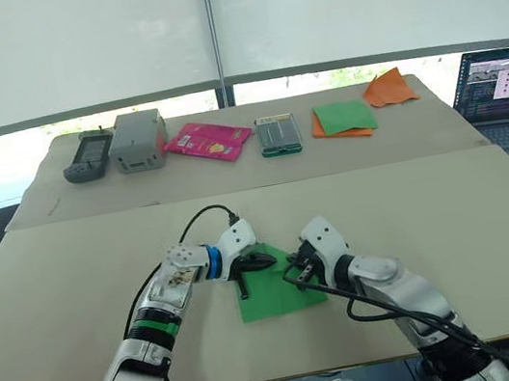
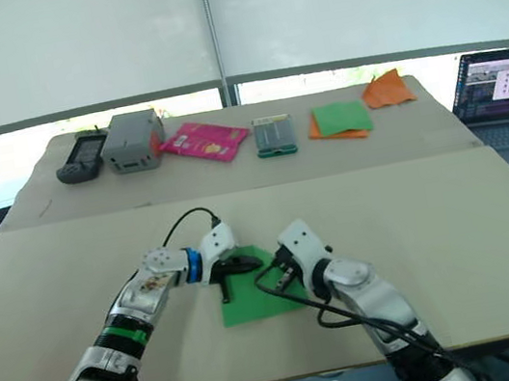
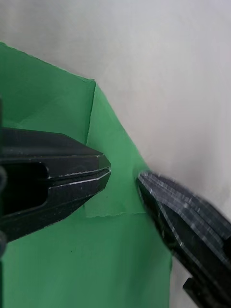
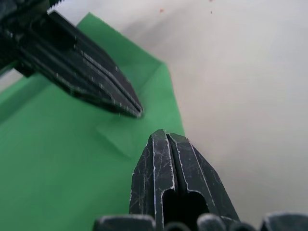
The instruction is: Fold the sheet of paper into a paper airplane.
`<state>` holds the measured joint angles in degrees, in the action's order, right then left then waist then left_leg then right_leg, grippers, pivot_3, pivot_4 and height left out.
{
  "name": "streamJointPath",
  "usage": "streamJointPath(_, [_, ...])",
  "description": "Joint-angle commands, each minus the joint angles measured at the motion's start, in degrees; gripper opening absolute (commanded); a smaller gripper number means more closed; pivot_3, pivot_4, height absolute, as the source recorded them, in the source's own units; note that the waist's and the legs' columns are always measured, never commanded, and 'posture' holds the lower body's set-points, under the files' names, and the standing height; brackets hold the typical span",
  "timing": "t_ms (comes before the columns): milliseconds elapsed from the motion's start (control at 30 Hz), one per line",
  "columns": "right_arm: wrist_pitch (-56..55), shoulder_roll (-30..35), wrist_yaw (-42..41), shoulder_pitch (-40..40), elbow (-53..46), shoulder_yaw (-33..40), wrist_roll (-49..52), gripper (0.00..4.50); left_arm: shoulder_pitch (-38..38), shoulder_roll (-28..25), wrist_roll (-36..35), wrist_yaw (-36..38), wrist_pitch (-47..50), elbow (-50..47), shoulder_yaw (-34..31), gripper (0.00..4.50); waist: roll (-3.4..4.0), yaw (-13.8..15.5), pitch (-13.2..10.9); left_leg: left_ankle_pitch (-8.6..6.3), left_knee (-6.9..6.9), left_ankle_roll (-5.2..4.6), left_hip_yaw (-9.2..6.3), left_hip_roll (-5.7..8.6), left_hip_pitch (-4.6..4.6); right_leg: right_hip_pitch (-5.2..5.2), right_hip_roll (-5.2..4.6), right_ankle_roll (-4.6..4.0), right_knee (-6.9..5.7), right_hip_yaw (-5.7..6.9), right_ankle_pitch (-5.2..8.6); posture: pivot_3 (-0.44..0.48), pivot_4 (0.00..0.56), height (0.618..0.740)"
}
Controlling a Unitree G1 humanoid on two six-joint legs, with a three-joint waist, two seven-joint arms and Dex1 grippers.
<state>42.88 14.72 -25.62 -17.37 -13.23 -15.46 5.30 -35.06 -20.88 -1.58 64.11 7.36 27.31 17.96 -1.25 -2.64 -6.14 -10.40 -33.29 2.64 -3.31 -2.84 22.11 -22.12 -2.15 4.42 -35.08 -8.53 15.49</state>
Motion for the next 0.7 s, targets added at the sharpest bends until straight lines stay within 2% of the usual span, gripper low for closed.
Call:
streamJointPath(33, [-0.77, -0.59, 0.14, -2.16, 2.32, -0.38, -0.38, 0.03, 0.99, -0.92, 2.34, 0.1, 0.1, 1.08, 1.81, 0.0, 0.0, 0.09, 0.0, 0.0, 0.0, 0.0, 0.0, 0.0, 0.0, 0.01, 0.0, 0.0, 0.0, 0.0, 0.0, 0.0, 0.15, 0.74])
streamJointPath(267, [-1.72, -0.35, -0.53, -2.4, 7.09, -1.69, -1.31, 0.03, 0.9, -1.28, 2.26, 0.03, -0.2, 1.17, 1.85, 0.0, 0.01, -0.02, 0.09, 0.0, 0.01, 0.0, 0.01, 0.0, -0.08, 0.07, 0.0, 0.0, -0.01, 0.0, 0.0, 0.0, 0.15, 0.74])
streamJointPath(500, [-2.0, -1.79, -0.64, -7.05, 13.59, -2.73, -2.32, 0.03, 1.35, -1.59, 2.29, 0.11, -0.15, 0.68, 2.02, 0.0, 0.01, -0.18, 0.11, 0.0, 0.0, 0.0, 0.01, 0.0, -0.12, 0.08, 0.0, -0.01, -0.04, 0.0, 0.01, 0.0, 0.15, 0.74])
streamJointPath(700, [-0.91, -1.03, -1.61, -5.64, 11.95, -3.04, -2.36, 0.03, 1.07, -1.71, 2.42, -0.11, -0.1, 0.94, 2.0, 0.0, 0.02, -0.18, 0.2, 0.0, 0.0, 0.0, 0.0, 0.0, -0.13, 0.09, 0.0, -0.01, -0.05, 0.0, 0.0, 0.0, 0.15, 0.74])
